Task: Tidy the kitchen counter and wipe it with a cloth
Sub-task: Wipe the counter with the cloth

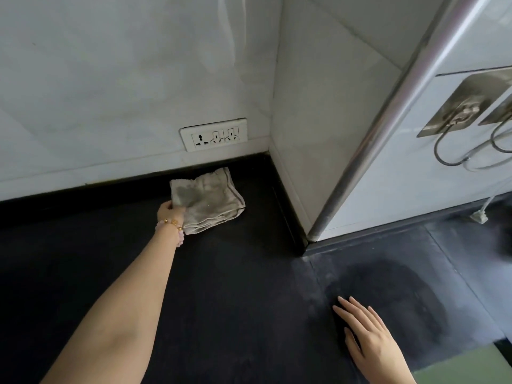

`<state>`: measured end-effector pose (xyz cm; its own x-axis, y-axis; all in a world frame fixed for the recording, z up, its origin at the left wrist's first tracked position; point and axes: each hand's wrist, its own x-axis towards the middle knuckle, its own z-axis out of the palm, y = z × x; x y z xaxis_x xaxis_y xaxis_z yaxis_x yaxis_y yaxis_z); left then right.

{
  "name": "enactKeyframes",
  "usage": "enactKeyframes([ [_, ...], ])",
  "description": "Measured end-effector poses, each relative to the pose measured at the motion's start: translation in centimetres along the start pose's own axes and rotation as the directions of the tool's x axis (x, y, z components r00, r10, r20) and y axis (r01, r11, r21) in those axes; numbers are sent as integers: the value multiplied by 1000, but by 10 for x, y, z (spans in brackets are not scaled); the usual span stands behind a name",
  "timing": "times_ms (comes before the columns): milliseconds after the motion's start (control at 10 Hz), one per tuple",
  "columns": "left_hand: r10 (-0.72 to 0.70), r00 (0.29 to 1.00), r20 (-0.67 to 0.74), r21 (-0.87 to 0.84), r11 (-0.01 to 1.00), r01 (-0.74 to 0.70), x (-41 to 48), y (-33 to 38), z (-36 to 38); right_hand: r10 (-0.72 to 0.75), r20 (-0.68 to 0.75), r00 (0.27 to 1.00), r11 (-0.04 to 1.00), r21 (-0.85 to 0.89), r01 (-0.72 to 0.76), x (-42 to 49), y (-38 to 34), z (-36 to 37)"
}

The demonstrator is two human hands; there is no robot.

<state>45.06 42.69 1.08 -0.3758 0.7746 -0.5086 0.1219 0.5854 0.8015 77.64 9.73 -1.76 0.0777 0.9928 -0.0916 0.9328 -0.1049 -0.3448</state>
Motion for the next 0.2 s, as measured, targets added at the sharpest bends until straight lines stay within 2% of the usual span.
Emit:
enactKeyframes([
  [100, 159, 985, -69, 220, 965, -141, -15, 1, -13, -16, -18, 1000, 1000, -15, 16, -1, -2, -1],
  [200, 348, 937, -9, 408, 857, -314, -57, -25, -20, -24, -54, 998, 1000, -18, 23, -1, -4, 0],
])
